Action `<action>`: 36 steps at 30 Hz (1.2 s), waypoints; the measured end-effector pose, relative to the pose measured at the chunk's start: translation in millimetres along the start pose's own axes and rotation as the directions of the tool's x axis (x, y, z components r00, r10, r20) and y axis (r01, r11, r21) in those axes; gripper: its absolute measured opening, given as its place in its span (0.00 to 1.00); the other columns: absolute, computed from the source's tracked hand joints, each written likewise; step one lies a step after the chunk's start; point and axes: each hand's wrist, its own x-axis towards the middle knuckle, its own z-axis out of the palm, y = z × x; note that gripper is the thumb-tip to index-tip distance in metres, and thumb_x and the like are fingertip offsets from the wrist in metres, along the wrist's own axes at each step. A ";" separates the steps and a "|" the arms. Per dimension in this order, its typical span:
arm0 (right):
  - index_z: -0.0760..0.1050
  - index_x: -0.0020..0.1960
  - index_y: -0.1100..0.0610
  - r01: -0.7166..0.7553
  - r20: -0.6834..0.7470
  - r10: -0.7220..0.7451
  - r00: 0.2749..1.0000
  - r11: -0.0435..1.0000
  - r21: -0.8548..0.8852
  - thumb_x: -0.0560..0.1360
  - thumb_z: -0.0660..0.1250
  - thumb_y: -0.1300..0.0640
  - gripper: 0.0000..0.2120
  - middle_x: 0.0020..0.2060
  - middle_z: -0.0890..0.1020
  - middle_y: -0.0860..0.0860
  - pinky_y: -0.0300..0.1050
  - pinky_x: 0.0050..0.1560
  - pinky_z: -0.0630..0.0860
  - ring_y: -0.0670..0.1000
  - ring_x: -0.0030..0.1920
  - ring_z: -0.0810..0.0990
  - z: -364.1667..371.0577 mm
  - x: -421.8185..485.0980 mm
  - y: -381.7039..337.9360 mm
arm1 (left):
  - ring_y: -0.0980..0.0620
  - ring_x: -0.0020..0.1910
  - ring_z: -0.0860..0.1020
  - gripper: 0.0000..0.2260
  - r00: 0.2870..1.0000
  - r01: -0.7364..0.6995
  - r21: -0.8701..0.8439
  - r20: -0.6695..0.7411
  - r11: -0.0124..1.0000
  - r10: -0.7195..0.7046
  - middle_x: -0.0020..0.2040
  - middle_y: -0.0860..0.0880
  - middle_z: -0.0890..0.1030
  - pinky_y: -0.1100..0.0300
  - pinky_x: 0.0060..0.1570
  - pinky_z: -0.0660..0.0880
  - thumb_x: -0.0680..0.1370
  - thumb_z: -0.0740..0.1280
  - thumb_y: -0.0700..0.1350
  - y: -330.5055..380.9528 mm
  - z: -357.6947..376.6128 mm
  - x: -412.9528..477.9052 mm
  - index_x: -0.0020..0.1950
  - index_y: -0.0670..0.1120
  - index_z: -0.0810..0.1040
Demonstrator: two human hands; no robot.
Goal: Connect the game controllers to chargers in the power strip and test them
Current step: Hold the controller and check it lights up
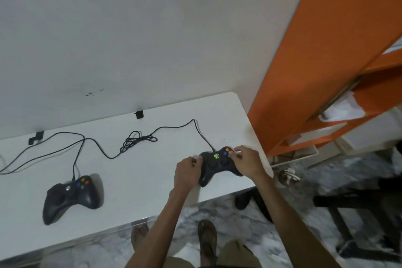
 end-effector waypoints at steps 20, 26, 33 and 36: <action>0.77 0.54 0.55 -0.143 0.162 0.052 0.985 0.773 0.618 0.78 0.60 0.42 0.18 0.47 0.84 0.59 0.45 0.39 0.77 0.54 0.42 0.82 7.5 -18.1 -62.9 | 0.50 0.28 0.73 0.30 0.988 -0.153 -0.495 -0.107 0.855 0.115 0.31 0.46 0.75 0.55 0.31 0.72 0.82 0.53 0.63 8.0 -39.0 -14.4 0.49 0.37 0.77; 0.83 0.43 0.60 -0.030 0.111 -0.051 0.993 0.775 0.632 0.72 0.68 0.39 0.22 0.31 0.82 0.57 0.43 0.33 0.73 0.52 0.29 0.78 -8.5 -29.9 -110.5 | 0.53 0.31 0.68 0.22 0.952 -0.274 -0.578 -0.276 0.769 0.132 0.33 0.50 0.72 0.61 0.31 0.66 0.83 0.54 0.59 28.0 -76.9 -23.8 0.49 0.42 0.78; 0.83 0.42 0.59 -0.039 0.130 -0.051 0.990 0.790 0.612 0.64 0.76 0.40 0.22 0.32 0.83 0.56 0.38 0.28 0.73 0.52 0.27 0.79 -21.5 -42.8 -155.0 | 0.59 0.33 0.73 0.18 0.889 -0.397 -0.481 -0.415 0.782 0.196 0.32 0.59 0.77 0.63 0.36 0.69 0.85 0.53 0.54 38.2 -107.4 -38.4 0.40 0.55 0.76; 0.83 0.41 0.58 -0.021 0.116 -0.067 0.991 0.776 0.630 0.63 0.78 0.42 0.20 0.36 0.85 0.57 0.45 0.35 0.78 0.54 0.32 0.81 -19.4 -45.4 -164.8 | 0.63 0.30 0.73 0.18 0.864 -0.424 -0.446 -0.461 0.788 0.204 0.30 0.61 0.77 0.69 0.33 0.69 0.86 0.53 0.51 44.1 -117.2 -44.9 0.40 0.56 0.75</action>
